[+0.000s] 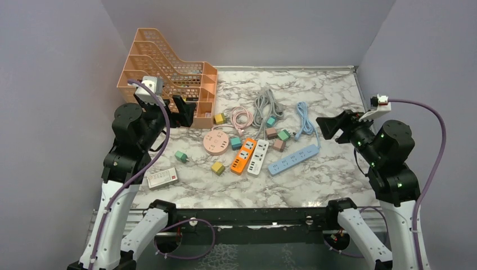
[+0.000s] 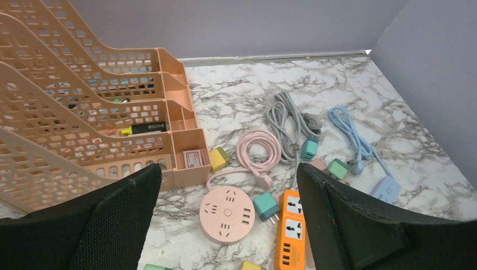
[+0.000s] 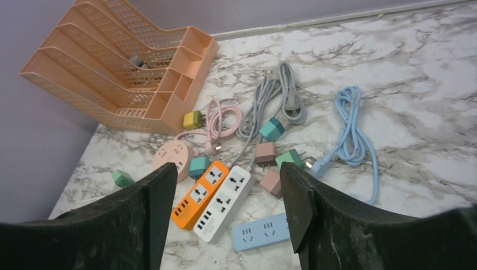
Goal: Insert the plug
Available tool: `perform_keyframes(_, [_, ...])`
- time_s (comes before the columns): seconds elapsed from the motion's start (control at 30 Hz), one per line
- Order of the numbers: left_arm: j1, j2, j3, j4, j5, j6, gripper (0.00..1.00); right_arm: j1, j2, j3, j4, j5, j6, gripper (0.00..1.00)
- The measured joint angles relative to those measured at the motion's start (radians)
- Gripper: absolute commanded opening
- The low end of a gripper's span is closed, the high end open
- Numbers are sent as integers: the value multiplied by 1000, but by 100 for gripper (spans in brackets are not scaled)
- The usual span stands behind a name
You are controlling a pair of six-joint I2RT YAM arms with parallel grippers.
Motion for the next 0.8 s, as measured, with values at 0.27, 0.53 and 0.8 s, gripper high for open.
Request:
perform_keyframes(0.27, [51, 25, 4, 17, 182, -50, 99, -12, -5, -71, 69, -85, 69, 78])
perform_keyframes(0.53, [64, 21, -28, 91, 280, -134, 99, -12, 56, -118, 108, -139, 111, 78])
perform_keyframes(0.8, [69, 13, -227, 207, 380, -197, 99, -18, 188, -177, 180, -282, 112, 72])
